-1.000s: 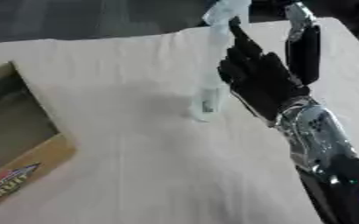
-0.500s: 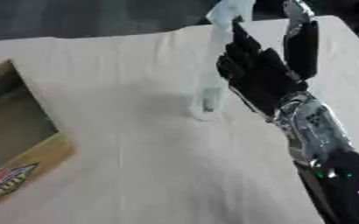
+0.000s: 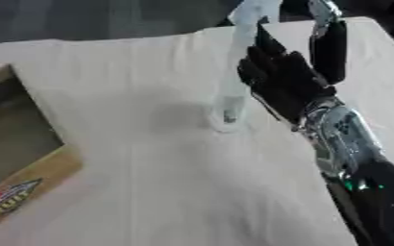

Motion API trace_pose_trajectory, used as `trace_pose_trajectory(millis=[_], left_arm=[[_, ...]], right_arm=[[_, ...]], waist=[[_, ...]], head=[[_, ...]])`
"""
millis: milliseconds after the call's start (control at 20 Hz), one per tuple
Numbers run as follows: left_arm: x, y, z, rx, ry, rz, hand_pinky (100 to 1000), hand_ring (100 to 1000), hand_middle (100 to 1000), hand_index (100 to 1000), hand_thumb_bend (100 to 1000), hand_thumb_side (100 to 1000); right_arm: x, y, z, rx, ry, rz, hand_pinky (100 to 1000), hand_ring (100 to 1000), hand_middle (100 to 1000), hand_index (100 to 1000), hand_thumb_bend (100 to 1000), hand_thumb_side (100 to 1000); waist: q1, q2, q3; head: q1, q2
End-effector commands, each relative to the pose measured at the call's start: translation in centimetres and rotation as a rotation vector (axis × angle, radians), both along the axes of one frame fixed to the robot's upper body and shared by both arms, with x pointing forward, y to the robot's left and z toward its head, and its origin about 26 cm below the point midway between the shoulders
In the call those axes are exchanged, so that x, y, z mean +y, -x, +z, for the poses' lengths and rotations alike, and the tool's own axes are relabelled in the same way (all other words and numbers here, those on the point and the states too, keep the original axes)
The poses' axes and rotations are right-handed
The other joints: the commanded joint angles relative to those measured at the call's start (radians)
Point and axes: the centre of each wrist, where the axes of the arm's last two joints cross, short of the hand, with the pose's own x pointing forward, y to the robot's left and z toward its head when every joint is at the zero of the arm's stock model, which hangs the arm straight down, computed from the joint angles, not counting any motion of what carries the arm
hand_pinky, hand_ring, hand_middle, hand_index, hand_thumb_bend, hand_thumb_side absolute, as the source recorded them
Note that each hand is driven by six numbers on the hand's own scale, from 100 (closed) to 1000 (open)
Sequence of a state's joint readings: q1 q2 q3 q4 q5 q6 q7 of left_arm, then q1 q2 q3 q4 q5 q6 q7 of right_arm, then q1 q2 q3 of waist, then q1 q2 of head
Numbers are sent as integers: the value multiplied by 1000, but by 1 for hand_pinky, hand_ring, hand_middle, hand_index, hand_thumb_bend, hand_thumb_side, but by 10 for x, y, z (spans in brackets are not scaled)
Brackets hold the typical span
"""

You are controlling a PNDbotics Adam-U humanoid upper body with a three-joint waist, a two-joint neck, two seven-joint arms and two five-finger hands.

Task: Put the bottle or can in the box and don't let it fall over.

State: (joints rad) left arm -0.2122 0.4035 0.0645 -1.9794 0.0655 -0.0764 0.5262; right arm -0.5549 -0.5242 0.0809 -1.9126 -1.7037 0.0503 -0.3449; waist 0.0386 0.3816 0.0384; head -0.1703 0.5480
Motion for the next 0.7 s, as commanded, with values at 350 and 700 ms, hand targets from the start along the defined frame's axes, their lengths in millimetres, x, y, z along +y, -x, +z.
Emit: trace_pose_trajectory(millis=[350, 700], left_arm=[[-1, 2, 10, -33, -18, -12, 727, 720, 736, 875, 576, 748], [0, 2, 10, -30, -19, -10, 728, 720, 737, 875, 576, 747]], right_arm=[[-6, 3, 15, -46, 10, 1, 100, 153, 182, 1000, 311, 464], [-6, 14, 31, -110, -2, 18, 100, 155, 182, 996, 309, 453]], waist=[[-1, -18, 3], [-5, -26, 1]], head=[[-1, -14], [4, -5]])
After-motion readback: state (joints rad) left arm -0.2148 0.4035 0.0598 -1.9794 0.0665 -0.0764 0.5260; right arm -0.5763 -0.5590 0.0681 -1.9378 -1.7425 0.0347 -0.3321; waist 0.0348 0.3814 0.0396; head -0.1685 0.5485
